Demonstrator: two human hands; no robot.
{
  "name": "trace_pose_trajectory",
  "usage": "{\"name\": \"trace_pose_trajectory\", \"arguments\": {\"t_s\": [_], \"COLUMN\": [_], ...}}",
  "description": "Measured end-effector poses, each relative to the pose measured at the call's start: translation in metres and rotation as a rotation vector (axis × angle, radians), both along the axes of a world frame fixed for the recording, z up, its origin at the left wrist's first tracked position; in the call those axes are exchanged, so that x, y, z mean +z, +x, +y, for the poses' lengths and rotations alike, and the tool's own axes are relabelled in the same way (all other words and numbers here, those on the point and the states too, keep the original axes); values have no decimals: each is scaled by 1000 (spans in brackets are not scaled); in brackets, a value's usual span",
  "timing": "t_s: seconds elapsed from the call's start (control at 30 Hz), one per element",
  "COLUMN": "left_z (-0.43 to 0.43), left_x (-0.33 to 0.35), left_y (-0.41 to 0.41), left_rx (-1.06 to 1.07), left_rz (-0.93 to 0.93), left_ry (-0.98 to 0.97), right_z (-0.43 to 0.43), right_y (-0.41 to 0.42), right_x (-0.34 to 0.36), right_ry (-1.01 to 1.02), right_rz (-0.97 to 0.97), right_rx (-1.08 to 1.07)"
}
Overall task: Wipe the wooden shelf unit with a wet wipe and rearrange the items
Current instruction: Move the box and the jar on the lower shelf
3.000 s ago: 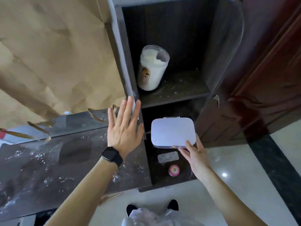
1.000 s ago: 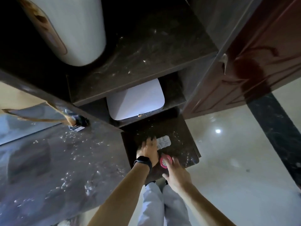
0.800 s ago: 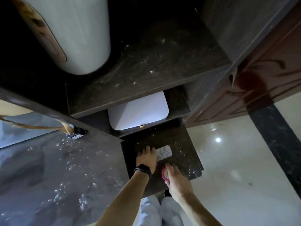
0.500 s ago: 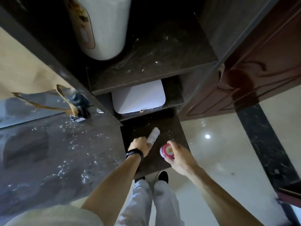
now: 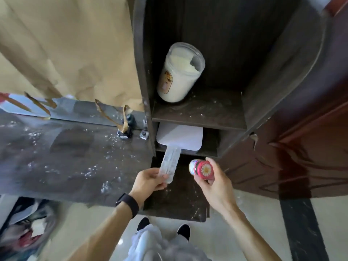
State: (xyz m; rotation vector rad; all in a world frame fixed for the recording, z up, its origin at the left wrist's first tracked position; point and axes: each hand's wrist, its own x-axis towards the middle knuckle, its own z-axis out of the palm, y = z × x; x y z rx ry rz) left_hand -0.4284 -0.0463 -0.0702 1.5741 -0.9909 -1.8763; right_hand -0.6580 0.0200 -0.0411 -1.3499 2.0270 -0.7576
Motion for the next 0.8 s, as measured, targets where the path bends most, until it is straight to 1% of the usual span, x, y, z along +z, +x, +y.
{"name": "trace_pose_trajectory", "arguments": {"t_s": [0.13,0.27,0.37,0.5,0.57,0.6,0.63,0.67,0.7,0.73,0.8], "left_z": [-23,-54,-70,-78,-76,-72,-66,-57,-45,-33,-19], "left_x": [20,35,32,25,22,21,18,14,13,11,6], "left_y": [-15,-39,-54,-64,-67,-69,-71,-72,-73,-73,-72], "left_rx": [187,323,408,570,636,647,637,581,469,326,36], "left_rz": [77,100,136,148,177,162,81,-78,-289,-495,-816], "left_ry": [19,70,131,175,153,125,77,-8,-143,-321,-710], "right_z": [-33,-69,-89,-101,-106,-108,-109,-106,-102,-96,-83], "right_y": [-8,-6,1,10,14,14,14,13,12,10,5], "right_x": [11,20,21,10,7,5,3,0,-4,-10,-23], "right_ry": [-82,-64,-32,-37,-47,-38,-18,-7,-18,-48,-107], "right_rz": [92,184,220,144,94,58,8,-38,-50,-19,113], "right_rx": [48,82,104,102,74,61,54,53,49,33,-10]}}
